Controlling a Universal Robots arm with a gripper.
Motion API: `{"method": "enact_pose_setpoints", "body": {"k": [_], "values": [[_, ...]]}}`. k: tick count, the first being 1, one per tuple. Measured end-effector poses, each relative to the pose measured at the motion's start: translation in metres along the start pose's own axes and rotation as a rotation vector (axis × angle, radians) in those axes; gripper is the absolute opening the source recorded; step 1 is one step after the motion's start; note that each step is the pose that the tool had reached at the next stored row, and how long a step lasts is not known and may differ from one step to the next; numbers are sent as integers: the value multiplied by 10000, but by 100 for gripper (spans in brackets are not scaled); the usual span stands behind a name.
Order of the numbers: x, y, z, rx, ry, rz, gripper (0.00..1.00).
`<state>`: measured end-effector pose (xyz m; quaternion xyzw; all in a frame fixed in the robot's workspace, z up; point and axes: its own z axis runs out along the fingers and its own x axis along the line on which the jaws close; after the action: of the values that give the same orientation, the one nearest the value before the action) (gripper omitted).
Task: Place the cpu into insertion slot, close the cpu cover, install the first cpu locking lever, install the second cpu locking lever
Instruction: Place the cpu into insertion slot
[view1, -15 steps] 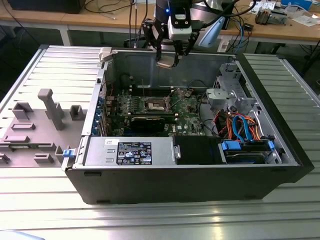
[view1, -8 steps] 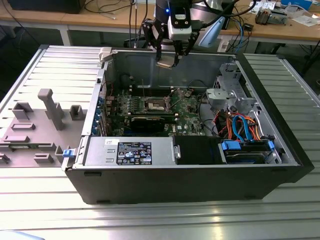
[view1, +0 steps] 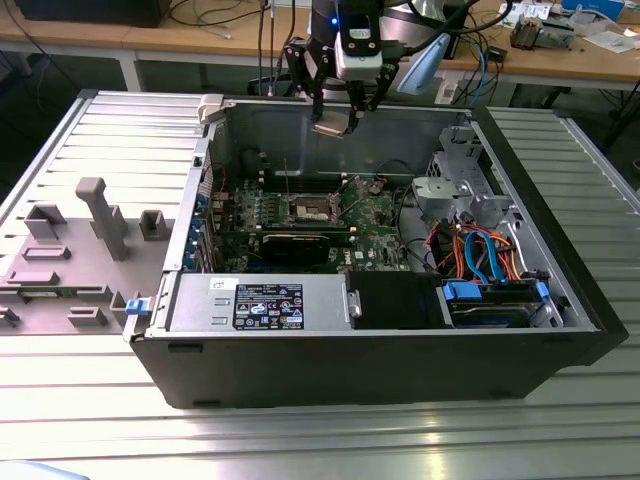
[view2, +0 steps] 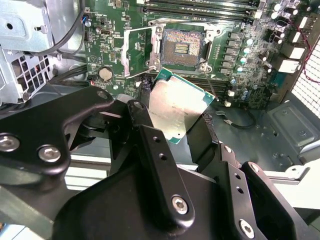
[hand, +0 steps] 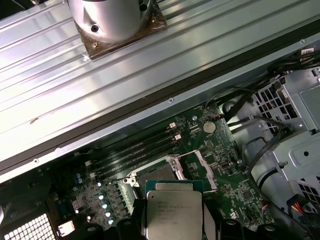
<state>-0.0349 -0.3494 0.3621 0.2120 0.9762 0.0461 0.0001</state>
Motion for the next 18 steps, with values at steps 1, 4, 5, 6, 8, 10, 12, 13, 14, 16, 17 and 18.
{"method": "enact_pose_setpoints", "body": {"k": [1, 4, 5, 6, 8, 10, 12, 13, 14, 16, 17, 18], "values": [[0, 0, 0, -1, -2, 25, 54], [0, 0, 0, -1, -3, 34, 54], [0, 0, 0, -1, -3, 34, 54], [0, 0, 0, 0, -3, 34, 54], [0, 0, 0, -1, -4, 41, 54], [0, 0, 0, 0, -5, 51, 54], [0, 0, 0, -1, -6, 62, 54], [0, 0, 0, -1, -6, 69, 54], [0, 0, 0, -1, -7, 75, 54], [0, 0, 0, -2, -9, 96, 54], [0, 0, 0, -2, -10, 107, 54], [0, 0, 0, -2, -13, 143, 54]]}}
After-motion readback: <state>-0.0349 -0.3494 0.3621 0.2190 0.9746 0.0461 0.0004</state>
